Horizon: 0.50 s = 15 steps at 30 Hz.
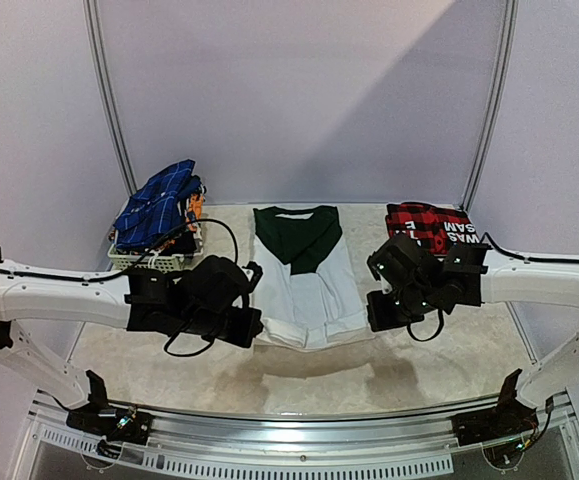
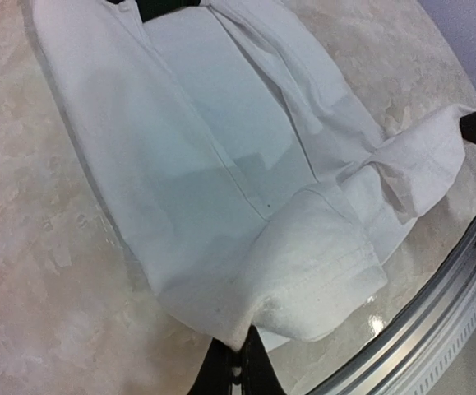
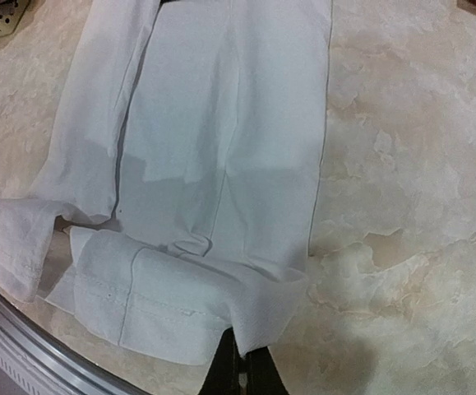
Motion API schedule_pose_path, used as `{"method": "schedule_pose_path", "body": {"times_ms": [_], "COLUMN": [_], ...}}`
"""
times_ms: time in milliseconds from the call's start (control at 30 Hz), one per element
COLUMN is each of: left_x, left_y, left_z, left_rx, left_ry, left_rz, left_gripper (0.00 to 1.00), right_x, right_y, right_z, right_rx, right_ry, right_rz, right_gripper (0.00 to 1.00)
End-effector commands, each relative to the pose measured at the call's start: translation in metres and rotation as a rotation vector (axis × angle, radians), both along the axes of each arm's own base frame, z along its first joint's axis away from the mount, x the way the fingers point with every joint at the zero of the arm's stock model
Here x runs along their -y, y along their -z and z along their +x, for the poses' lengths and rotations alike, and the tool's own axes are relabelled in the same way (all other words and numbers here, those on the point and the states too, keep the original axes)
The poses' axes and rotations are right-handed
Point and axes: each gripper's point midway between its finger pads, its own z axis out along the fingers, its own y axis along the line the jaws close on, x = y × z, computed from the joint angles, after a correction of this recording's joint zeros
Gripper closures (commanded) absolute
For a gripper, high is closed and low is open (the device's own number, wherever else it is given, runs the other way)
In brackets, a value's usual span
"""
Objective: Fold and stack the mixed laundry pile
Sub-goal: Fold the rectangle-folded T-shirt at the center of the board.
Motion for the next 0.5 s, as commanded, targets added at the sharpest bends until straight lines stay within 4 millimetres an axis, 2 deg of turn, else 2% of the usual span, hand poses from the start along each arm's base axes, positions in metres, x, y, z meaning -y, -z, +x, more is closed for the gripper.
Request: {"method": "schedule_pose_path", "body": {"times_ms": [0,467], "left_x": [-0.005,-0.009], "left_y": [-0.007,-0.018], "left_z": [0.019,0.070], "left_rx": [0.038,0.077], "left_ry": [-0.024,-0.081], "left_rz": [0.041,0.061], "left_gripper": [1.00,1.00], "right_x": [0.004,0.005], "right_y": [-0.008,-0.034], "right_z": [0.018,0.081], "right_rx": [0.047,0.123], "right_ry": [0.017,0.062], "right_rz": [-0.047,-0.048], "right_gripper": [1.00,1.00]}}
